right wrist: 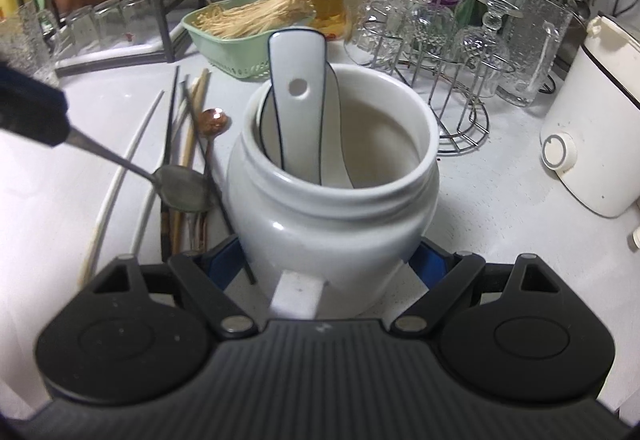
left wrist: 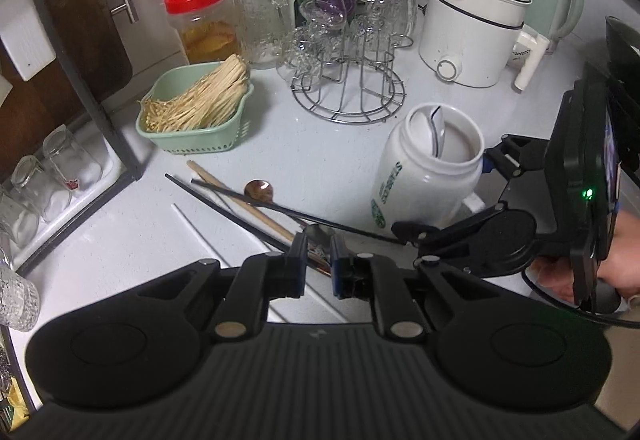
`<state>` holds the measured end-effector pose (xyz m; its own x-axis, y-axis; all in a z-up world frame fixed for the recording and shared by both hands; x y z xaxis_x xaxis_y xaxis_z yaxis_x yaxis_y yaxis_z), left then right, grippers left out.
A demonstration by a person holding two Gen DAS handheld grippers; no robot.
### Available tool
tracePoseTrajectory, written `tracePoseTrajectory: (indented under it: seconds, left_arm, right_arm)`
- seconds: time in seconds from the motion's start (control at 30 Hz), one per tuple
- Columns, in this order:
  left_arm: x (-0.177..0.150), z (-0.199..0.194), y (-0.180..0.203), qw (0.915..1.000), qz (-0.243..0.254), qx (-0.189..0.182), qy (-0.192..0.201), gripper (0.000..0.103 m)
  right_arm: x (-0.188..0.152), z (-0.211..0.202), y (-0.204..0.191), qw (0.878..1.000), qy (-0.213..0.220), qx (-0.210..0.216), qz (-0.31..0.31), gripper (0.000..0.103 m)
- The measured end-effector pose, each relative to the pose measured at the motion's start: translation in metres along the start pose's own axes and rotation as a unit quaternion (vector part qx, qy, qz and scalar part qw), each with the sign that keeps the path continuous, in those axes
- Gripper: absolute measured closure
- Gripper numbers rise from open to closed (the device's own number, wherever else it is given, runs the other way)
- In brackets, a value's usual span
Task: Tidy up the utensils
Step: 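Close left gripper on the silver spoon's handle and lift it, then carry the silver spoon with left gripper over the jar held by right gripper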
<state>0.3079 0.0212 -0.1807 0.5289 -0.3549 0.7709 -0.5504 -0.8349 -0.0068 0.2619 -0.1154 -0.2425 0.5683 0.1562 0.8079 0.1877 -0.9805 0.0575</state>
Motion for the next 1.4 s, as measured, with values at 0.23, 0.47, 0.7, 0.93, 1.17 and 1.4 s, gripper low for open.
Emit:
tracePoseTrajectory:
  seconds: [0.23,0.47,0.7,0.93,1.17,1.4]
  left_arm:
    - [0.01,-0.001,0.01,0.9999,0.003,0.007,-0.007,0.091]
    - [0.019,-0.001,0.009,0.9994,-0.026,0.017,-0.018,0.1]
    - [0.028,0.0,0.007,0.9985,-0.035,0.035,-0.022,0.1]
    - [0.052,-0.009,0.01,0.999,-0.028,0.021,-0.026,0.1]
    - [0.097,-0.033,0.007,0.9993,-0.032,0.009,-0.014,0.1]
    - [0.132,-0.047,0.011,0.9993,-0.021,-0.016,-0.027,0.1]
  right_arm:
    - [0.0,-0.002,0.002,1.0,0.0,0.022,-0.014,0.013]
    - [0.001,-0.001,0.002,0.999,0.001,0.03,-0.019,0.013]
    - [0.001,-0.002,0.002,0.999,0.004,0.033,-0.018,0.013]
    - [0.002,-0.002,0.002,0.999,0.003,0.035,-0.021,0.013]
    - [0.002,-0.002,0.002,0.999,0.002,0.038,-0.023,0.013]
    - [0.001,-0.003,0.002,0.999,0.002,0.042,-0.025,0.013]
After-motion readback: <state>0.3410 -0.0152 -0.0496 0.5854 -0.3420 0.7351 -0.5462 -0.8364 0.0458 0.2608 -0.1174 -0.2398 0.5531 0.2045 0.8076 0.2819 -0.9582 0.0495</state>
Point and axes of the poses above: each gripper's, at about its wrist camera, not at the fingertips, and z roughly the way its jaws point, y to its right, x to its top, the point moved 8 cm from there along z, roughly the way its jaws point, and after that the axes turned 15 degrees about y, right-handed, at the moved point
